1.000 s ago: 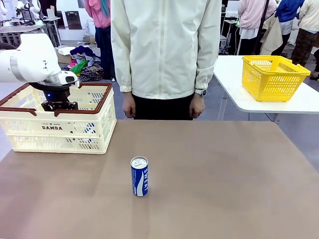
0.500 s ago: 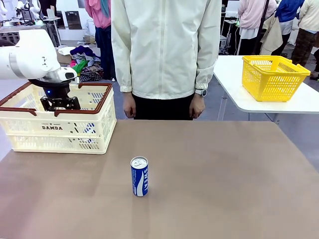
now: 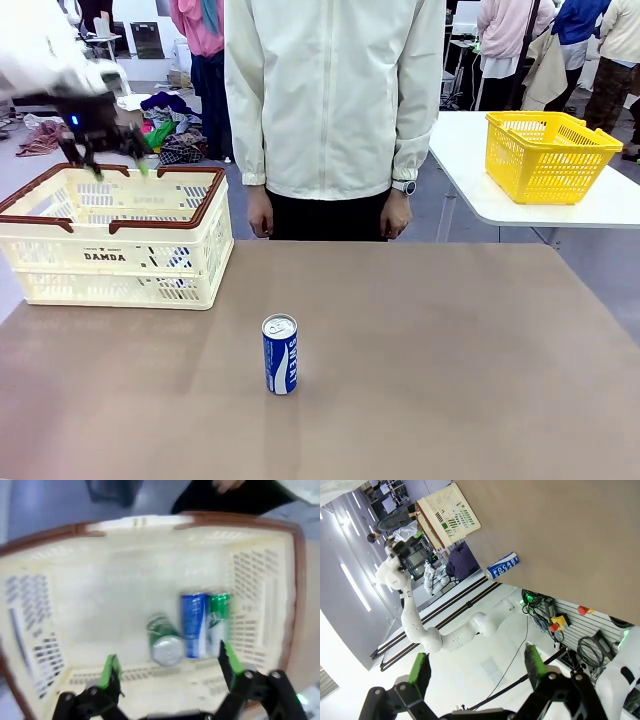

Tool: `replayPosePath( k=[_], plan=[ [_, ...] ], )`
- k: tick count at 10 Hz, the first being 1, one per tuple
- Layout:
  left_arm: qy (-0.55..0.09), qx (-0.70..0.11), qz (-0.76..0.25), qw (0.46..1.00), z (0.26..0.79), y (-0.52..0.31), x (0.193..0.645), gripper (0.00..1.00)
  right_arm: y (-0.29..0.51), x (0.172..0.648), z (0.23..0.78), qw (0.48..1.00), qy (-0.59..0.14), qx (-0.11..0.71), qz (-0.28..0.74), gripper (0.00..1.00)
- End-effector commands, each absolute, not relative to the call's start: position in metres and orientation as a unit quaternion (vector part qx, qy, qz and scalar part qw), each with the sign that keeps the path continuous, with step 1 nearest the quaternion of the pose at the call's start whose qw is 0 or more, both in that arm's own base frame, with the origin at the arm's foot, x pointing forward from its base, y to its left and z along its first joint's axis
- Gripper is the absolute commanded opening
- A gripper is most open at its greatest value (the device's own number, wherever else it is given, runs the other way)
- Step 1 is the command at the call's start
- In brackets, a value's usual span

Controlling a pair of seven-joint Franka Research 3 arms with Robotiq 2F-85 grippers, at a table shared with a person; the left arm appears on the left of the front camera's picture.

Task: Place the drinks into the Shopping basket.
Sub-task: Pick up one drink and place it into the Shopping basket.

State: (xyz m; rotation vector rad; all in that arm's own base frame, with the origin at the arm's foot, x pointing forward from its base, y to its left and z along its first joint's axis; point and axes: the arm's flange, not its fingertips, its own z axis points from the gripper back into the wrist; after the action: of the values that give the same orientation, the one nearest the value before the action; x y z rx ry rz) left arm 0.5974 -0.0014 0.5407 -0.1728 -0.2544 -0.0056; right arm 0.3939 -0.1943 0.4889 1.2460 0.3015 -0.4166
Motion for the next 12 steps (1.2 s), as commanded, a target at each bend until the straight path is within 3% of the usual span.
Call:
replayPosePath(
  k=[1,3,5,6,9,10,12],
  plan=[
    [-0.134,-0.24,0.078,0.958,0.592,0.009,0.581,1.0,-0.193,0.392,0.492,0.784,0.144,0.569,-0.201,1.0],
    [-0.142,-0.369,0.136,0.908,0.612,0.03,0.564,1.0,-0.193,0.392,0.492,0.784,0.144,0.569,-0.201,1.0],
    [-0.03,-0.488,0.163,0.857,0.582,0.067,0.554,1.0,-0.193,0.392,0.492,0.784,0.144,0.569,-0.201,1.0],
    [-0.002,-0.557,0.102,0.824,0.567,0.092,0.542,1.0,-0.193,0.392,0.492,0.784,0.144,0.569,-0.201,1.0],
    [-0.039,-0.686,0.009,0.726,0.522,0.201,0.493,1.0,-0.193,0.392,0.492,0.784,0.144,0.569,-0.201,1.0],
    [-0.069,-0.694,0.012,0.717,0.509,0.233,0.484,1.0,-0.193,0.392,0.492,0.784,0.144,0.569,-0.201,1.0],
    [-0.05,-0.661,0.035,0.748,0.485,0.239,0.48,1.0,-0.193,0.392,0.492,0.784,0.144,0.569,-0.201,1.0]
  ],
)
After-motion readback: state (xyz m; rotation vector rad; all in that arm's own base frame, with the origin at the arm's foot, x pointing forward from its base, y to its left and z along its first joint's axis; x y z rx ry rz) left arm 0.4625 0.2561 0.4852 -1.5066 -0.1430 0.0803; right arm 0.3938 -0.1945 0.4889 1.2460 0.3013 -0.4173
